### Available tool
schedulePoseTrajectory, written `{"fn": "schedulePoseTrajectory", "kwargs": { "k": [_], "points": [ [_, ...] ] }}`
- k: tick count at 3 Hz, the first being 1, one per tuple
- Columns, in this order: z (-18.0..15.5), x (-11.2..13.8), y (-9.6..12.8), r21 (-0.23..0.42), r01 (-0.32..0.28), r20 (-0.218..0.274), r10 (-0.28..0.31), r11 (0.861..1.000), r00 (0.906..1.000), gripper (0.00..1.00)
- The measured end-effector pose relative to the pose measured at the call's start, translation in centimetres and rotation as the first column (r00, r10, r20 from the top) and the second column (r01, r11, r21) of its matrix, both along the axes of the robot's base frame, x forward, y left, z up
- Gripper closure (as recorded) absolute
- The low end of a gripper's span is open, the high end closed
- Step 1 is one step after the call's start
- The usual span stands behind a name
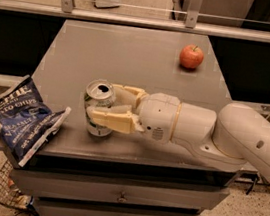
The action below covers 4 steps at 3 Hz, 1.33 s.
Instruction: Move 7up can near blue chip bag
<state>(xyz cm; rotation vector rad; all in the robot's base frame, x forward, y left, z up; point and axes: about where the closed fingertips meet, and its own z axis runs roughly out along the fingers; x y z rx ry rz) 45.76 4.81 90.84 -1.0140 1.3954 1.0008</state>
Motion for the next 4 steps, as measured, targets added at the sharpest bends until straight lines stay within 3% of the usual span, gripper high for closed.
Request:
{"fn": "schedulePoseTrajectory", "kwargs": {
  "k": [2,3,4],
  "points": [
    [0.11,-0.17,0.39,-0.002,-0.008,0.002,0.008,1.0,1.0,0.17],
    [0.18,-0.27,0.62,-0.003,-0.012,0.004,0.012,1.0,0.9999,0.0],
    [0.18,-0.27,0.62,-0.003,-0.012,0.004,0.012,1.0,0.9999,0.0]
  ]
}}
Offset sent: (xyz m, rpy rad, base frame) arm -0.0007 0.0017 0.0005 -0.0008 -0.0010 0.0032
